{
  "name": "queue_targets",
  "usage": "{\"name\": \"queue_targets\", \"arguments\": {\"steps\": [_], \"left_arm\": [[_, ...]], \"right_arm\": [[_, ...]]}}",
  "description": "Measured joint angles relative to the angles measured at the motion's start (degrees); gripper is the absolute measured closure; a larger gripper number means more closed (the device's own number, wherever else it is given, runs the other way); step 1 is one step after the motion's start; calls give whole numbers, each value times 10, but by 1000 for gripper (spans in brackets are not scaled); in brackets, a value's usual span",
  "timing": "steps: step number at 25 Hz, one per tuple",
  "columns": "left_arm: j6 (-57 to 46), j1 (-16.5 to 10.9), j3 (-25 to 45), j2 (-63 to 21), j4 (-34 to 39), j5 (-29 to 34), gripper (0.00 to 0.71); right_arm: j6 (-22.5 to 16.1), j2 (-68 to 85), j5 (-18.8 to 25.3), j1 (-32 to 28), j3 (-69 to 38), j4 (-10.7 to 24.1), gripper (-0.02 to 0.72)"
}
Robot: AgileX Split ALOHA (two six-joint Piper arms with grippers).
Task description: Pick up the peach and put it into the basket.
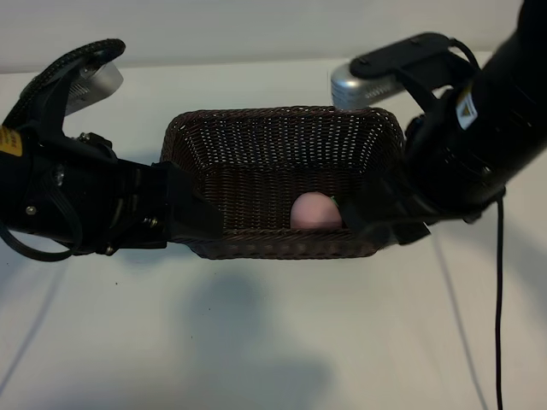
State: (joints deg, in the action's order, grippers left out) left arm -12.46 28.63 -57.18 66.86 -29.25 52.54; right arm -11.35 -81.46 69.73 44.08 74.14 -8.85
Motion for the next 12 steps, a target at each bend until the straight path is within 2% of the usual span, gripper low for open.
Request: {"name": "queue_targets", "arguments": {"steps": [12], "left_arm": [[0,0,0,0,0,0,123]], "right_arm": [[-12,13,-5,0,-2,-1,166]]}}
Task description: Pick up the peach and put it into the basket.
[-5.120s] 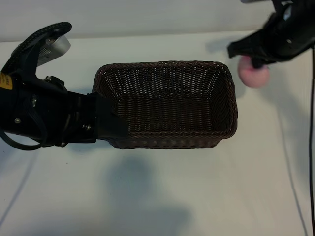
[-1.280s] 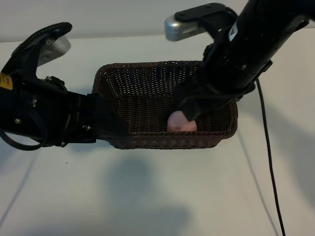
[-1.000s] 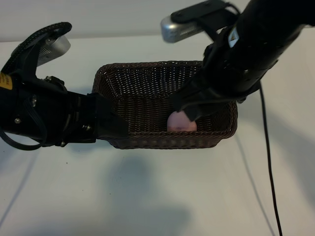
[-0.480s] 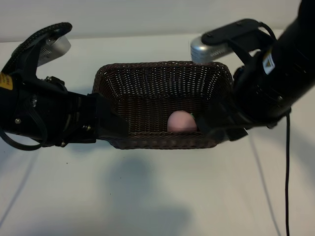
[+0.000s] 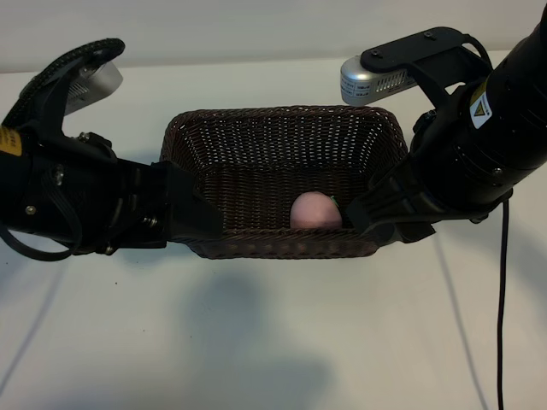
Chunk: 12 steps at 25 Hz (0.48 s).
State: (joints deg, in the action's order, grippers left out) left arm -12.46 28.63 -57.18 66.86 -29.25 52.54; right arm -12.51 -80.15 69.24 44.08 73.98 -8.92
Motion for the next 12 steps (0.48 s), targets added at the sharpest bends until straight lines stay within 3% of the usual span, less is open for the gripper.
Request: {"name": "queue_targets", "arguments": {"steps": [12], "left_arm": [[0,0,0,0,0,0,123]], "right_arm": [[-14,0,-4,0,0,0,166]]}}
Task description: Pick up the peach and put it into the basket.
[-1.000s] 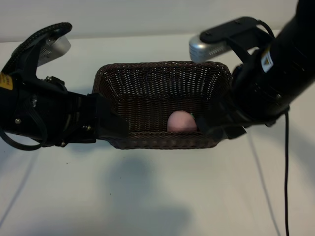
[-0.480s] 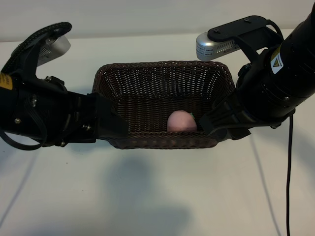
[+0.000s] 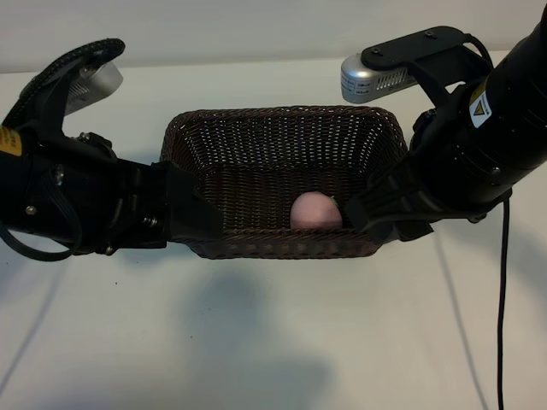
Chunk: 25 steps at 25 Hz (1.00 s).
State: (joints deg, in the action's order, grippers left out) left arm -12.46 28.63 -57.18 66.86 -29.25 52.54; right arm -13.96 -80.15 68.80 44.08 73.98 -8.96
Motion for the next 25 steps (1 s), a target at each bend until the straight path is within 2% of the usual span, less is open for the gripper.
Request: {"name": "queue_targets", "arguments": {"steps": [8,12,25], "left_arm": [[0,0,0,0,0,0,123],[0,0,0,0,0,0,123],[0,0,0,0,0,0,123]], "right_arm": [[-41,0,-36,0,0,0,166],[-82,0,-60,0,0,1,166],[-172,0,-64,0,0,0,166]]}}
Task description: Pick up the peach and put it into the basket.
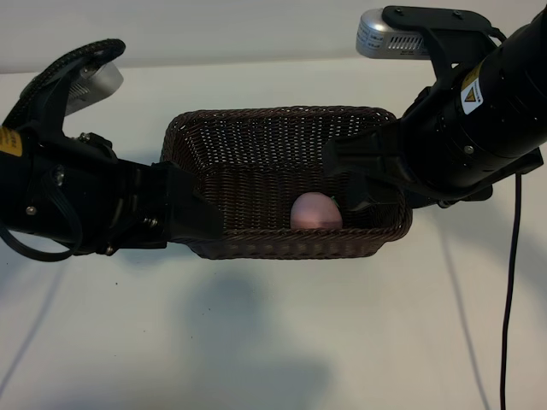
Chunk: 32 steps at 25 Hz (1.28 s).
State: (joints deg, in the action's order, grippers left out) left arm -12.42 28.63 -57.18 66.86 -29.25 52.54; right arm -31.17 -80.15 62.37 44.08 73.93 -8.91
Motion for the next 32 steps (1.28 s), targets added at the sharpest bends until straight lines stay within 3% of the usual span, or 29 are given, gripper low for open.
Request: {"name": "queue_targets", "arguments": {"steps": [32], "left_arm": [[0,0,0,0,0,0,123]], "right_arm": [[-9,0,-4,0,0,1,166]]}}
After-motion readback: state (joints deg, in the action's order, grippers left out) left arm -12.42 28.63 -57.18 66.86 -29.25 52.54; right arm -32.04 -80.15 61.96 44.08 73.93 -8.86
